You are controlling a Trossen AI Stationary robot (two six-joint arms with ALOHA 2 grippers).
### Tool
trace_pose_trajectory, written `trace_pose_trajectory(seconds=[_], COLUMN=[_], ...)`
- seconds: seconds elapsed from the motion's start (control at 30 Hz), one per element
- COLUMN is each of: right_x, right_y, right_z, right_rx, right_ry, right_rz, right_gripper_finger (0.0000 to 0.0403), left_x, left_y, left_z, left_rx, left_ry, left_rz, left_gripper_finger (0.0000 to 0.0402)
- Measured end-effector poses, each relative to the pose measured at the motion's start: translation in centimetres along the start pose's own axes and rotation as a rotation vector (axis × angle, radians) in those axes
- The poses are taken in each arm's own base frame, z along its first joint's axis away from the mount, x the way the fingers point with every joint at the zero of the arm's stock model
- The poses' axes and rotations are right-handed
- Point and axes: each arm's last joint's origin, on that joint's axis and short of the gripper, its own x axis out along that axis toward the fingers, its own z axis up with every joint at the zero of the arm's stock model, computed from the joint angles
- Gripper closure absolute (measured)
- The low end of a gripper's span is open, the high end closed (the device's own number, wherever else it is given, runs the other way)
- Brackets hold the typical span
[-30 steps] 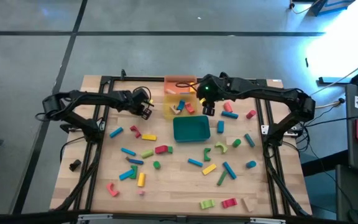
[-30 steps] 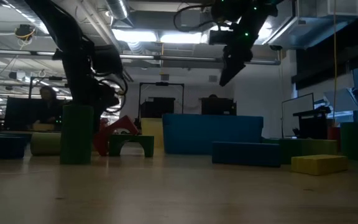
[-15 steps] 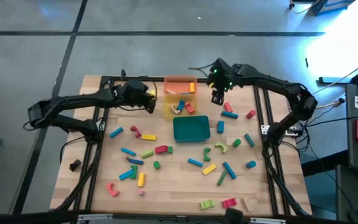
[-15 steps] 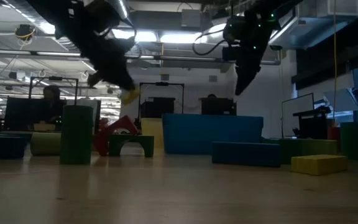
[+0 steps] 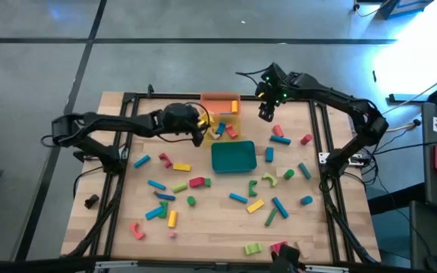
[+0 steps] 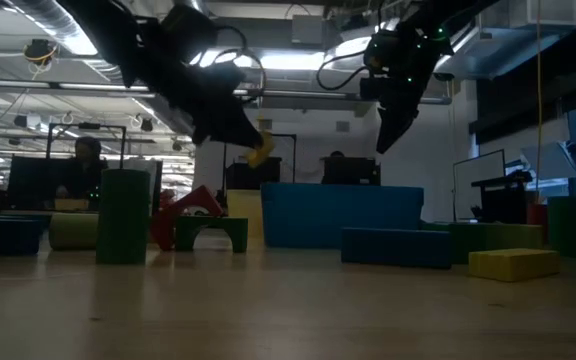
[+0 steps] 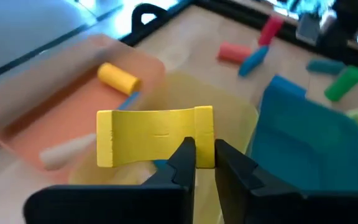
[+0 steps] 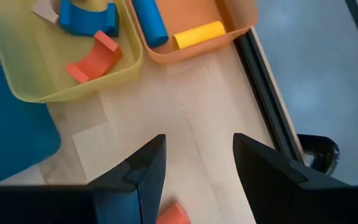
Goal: Sort blocks by size
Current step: Put the yellow arch block into the yellow bin, then put the green rectangular block into the blue bin
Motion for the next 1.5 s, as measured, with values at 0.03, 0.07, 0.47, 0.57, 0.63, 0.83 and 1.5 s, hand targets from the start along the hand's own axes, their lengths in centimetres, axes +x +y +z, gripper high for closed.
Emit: trace_pose_trajectory(seconds=[0.03, 0.07, 0.47, 0.57, 0.63, 0.83, 1.5], right_x=[0.0, 0.0, 0.0, 0.0, 0.0, 0.0, 0.0], right_y=[0.0, 0.0, 0.1, 0.2, 0.2, 0.4, 0.4], right_z=[0.0, 0.0, 0.0, 0.0, 0.1, 0.1, 0.1], right_rx=[0.0, 0.0, 0.028, 0.03, 0.031, 0.031, 0.03], right_ry=[-0.002, -0.003, -0.013, -0.02, -0.028, -0.045, -0.05], right_rz=[0.005, 0.009, 0.044, 0.064, 0.086, 0.137, 0.15], right_gripper_finger=[0.0217, 0.0217, 0.0217, 0.0217, 0.0217, 0.0217, 0.0217], left_x=[0.2, 0.4, -2.5, -3.8, -4.2, -4.6, -1.5], left_y=[-0.1, 0.0, 2.9, 4.5, 5.4, 7.4, 10.9], left_z=[-0.2, -0.4, 1.0, 0.7, 0.1, -1.9, -5.0], left_rx=[0.008, 0.017, 0.216, 0.264, 0.305, 0.468, 0.681], left_ry=[0.011, 0.023, 0.056, 0.141, 0.221, 0.463, 0.681], left_rz=[-0.001, 0.0, 0.116, 0.164, 0.184, 0.172, 0.089], left_gripper_finger=[0.0359, 0.0349, 0.025, 0.0252, 0.0256, 0.0263, 0.0263])
